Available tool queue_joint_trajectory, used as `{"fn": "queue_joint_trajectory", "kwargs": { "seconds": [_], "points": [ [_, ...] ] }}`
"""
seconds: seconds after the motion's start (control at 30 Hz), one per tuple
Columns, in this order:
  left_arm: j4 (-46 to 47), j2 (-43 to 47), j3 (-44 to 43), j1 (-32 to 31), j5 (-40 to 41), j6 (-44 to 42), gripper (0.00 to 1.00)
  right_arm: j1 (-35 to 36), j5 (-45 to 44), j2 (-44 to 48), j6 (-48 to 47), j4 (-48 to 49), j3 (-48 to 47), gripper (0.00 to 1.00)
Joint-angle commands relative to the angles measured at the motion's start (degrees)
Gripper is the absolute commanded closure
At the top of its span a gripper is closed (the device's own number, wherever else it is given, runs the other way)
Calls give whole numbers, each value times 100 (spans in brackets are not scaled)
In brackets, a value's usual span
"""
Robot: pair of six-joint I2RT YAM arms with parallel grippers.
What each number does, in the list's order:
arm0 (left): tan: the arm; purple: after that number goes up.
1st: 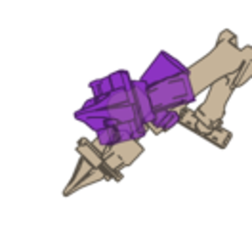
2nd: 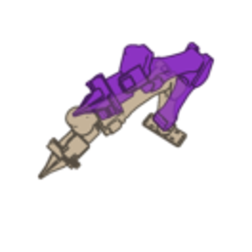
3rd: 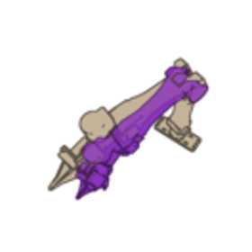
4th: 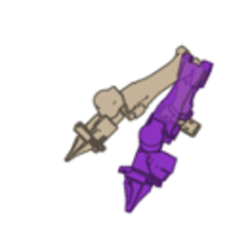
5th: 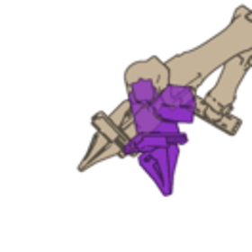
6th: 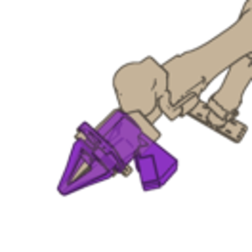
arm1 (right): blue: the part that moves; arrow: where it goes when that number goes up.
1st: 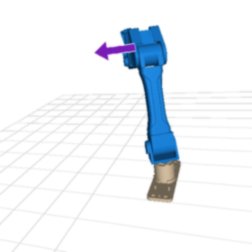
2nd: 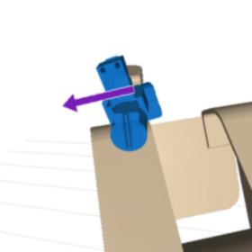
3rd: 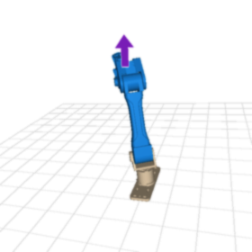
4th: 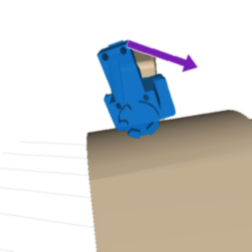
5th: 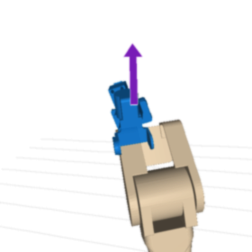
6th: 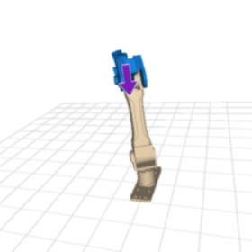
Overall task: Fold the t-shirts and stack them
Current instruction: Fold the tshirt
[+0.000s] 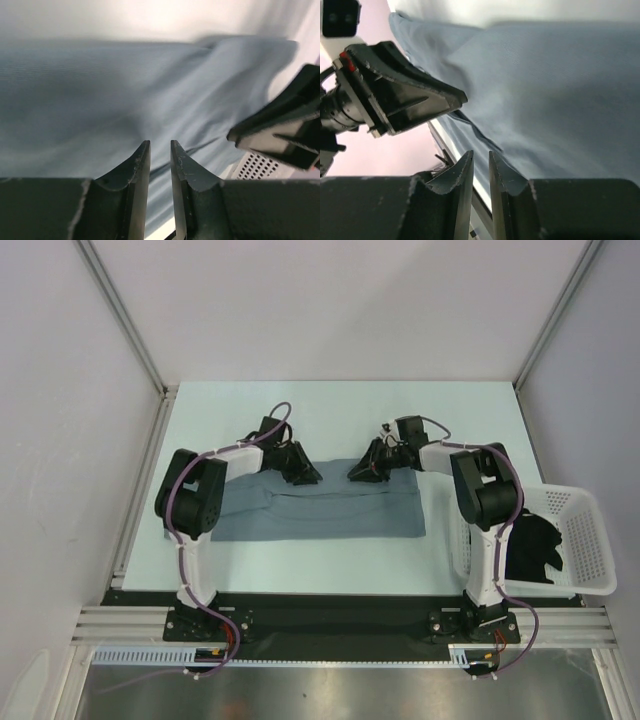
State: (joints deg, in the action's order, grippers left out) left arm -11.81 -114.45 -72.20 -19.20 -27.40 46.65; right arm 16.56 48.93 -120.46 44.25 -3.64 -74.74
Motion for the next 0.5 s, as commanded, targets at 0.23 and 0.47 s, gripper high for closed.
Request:
{"fn": "queue_joint_trajectory", "kwargs": {
  "seconds": [0.23,0.47],
  "points": [
    [-426,-262,-206,-5,331,-130,73,-504,-269,111,-847,-310,988,76],
    [-620,-86,-347,-5,507,-411,73,-768,-831,866,-1524,-1499,540,76]
  ]
}}
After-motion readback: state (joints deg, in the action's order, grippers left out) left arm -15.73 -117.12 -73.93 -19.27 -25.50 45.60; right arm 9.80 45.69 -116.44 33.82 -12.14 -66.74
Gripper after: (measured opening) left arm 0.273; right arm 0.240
